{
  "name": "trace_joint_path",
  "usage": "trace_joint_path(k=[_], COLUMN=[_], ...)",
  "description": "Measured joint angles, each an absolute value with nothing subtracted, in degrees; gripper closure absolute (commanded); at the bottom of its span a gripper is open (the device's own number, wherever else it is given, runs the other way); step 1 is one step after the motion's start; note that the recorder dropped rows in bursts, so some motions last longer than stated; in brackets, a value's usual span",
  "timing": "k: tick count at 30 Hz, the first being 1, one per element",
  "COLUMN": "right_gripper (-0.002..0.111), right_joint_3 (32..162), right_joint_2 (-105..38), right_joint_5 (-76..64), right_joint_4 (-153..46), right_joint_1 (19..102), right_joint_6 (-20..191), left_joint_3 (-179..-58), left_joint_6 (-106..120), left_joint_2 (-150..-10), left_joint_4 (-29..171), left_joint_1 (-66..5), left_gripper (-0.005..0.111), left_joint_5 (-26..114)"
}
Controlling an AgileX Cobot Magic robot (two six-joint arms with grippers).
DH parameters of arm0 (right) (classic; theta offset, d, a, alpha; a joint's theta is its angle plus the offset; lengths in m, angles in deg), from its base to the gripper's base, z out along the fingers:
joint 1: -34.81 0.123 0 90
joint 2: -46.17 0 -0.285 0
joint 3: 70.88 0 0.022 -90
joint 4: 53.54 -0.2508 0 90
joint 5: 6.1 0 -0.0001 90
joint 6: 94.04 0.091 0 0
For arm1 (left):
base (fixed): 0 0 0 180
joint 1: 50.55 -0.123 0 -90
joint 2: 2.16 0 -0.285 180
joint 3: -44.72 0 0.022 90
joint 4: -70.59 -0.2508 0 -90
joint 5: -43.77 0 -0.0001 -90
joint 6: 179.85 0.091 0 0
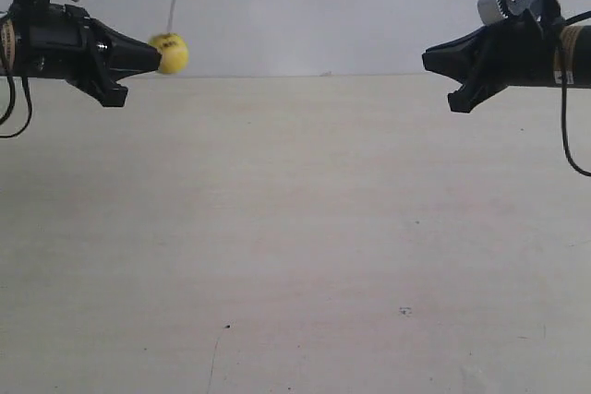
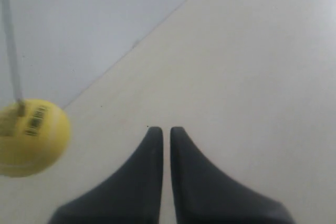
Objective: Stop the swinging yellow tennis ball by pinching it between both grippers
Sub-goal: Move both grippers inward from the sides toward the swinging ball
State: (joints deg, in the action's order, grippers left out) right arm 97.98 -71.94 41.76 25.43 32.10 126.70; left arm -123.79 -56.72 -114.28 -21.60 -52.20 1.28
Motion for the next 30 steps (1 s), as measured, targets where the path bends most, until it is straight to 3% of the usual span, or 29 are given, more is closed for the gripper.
trace_joint_path(k=[30], right_gripper=[0.108], right_joint_3=[124.12], right_joint_2=[-97.72], right_joint_5=[59.38], right_joint_4=[31.14], right_joint_1=[32.1], right_joint_6=[141.53], left_joint_3=[-131.81], left_joint_6=[-54.6], left_joint_2=[-126.86], left_joint_4=[-22.5], left_joint_1=[-52.2], left_gripper=[0.102], left_joint_5=[-10.03])
